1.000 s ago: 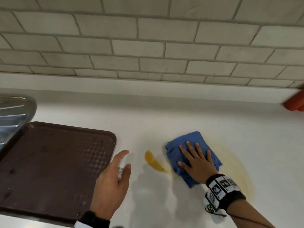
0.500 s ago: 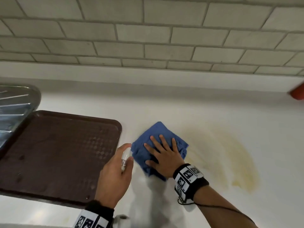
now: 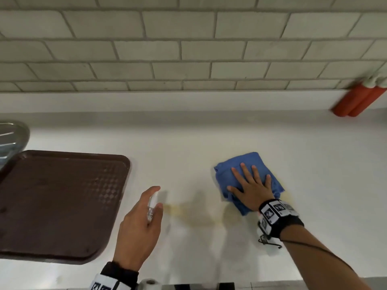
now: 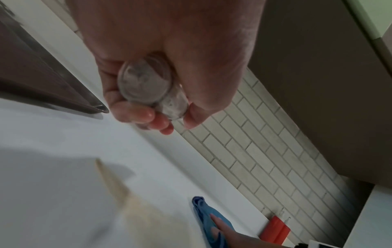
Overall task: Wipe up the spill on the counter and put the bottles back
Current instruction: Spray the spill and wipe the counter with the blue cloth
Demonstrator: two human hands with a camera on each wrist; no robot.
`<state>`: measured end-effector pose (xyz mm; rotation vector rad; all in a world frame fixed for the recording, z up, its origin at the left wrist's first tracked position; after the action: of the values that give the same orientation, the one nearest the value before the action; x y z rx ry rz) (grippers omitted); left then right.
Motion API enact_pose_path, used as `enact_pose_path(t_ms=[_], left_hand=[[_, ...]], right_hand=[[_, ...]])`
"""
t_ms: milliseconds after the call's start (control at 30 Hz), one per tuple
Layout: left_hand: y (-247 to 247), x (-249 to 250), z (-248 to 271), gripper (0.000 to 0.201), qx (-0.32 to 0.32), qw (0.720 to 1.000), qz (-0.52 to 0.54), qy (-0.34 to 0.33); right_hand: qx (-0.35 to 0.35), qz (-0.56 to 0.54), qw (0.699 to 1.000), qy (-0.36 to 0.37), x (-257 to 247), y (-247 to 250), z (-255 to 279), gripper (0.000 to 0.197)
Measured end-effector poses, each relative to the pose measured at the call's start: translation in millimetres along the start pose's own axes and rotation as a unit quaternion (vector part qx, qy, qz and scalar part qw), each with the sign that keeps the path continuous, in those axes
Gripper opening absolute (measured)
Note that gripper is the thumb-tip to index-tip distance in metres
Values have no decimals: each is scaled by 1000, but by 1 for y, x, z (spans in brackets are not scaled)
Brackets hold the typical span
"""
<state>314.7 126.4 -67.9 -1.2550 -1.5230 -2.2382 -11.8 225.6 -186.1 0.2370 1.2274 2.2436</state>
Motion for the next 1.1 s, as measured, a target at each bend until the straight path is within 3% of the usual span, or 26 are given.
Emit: enact_pose_path(t_ms=[67, 167, 267, 433, 567, 733, 867, 1100], left_hand=[[-7, 9, 5, 39, 6, 1000, 1, 0], [-21, 29, 10, 43, 2, 1000, 2, -11], [-36, 42, 6, 48, -2, 1000, 12, -10], [-45, 61, -2, 47, -13, 1000, 9, -2], [-41, 77, -14, 36, 31, 999, -25, -8], [-32, 76, -31, 26, 49, 998, -40, 2], [-31, 75, -43, 31, 34, 998, -47, -8], [-28, 63, -50, 33, 16, 999, -24, -16]], right_hand=[[7, 8, 1000, 6, -14, -2, 4, 78], [21, 43, 995, 89, -38, -26, 37, 75], [24, 59, 991, 121, -29, -56, 75, 69], [63, 3, 996, 57, 41, -43, 76, 69], [42, -43, 998, -16, 76, -15, 44, 71], [25, -39, 999, -26, 78, -9, 33, 72], [14, -48, 998, -33, 84, -3, 23, 72], [-16, -59, 996, -69, 79, 42, -37, 73]])
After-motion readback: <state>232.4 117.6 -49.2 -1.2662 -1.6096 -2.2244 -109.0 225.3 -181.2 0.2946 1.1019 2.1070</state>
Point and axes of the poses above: each hand's wrist, its own z-axis away from the middle knuckle, its own y-axis out of the back of the hand, x = y × z, the point moved 7 cm from there along -z, towards the middle knuckle, and after that the axes turned 10 degrees about -x, right-handed, at the moved point
